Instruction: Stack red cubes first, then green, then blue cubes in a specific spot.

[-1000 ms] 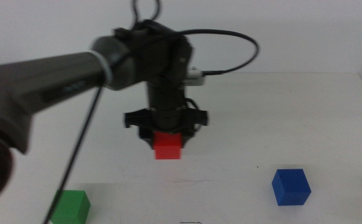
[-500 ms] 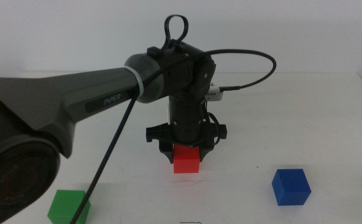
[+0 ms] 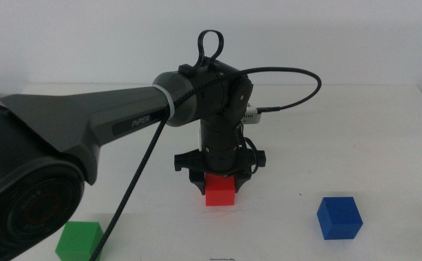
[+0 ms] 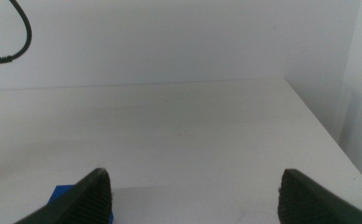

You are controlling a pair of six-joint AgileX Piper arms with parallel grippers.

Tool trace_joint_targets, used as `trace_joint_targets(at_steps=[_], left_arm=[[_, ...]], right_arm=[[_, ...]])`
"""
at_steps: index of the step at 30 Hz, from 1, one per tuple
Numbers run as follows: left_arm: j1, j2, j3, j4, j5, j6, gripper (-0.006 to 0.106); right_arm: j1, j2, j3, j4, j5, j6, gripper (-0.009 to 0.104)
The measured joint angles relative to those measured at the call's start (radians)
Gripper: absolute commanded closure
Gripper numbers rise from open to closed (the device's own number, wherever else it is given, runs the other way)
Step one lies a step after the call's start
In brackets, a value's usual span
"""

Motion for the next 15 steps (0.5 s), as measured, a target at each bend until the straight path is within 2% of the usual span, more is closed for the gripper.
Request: trace_joint_targets(at_steps=[11,12,13,14,15], left_arm=[[0.000,0.018,0.000,-0.025,0.000,0.006,0.099],[0.000,0.019,-0.001,-0.025,0.000,0.008,0.080],[0.000,0.019,-0.001,-0.025,0.000,0.010,0.076],[0.000,0.019,-0.001,-0.023,0.000,0.010,0.037],[0.000,0.020,-0.001,-0.021,-0.001,0.010,0.034]], right_arm=[[0.000,0.000,0.000,0.000,0.000,0.000,0.023],[0.000,0.000,0.000,0.000,0.000,0.000,0.023],[0.000,0.000,0.000,0.000,0.000,0.000,0.023],[0.000,0.000,0.000,0.000,0.000,0.000,0.023],[0.000,0.000,0.000,0.000,0.000,0.000,0.023]])
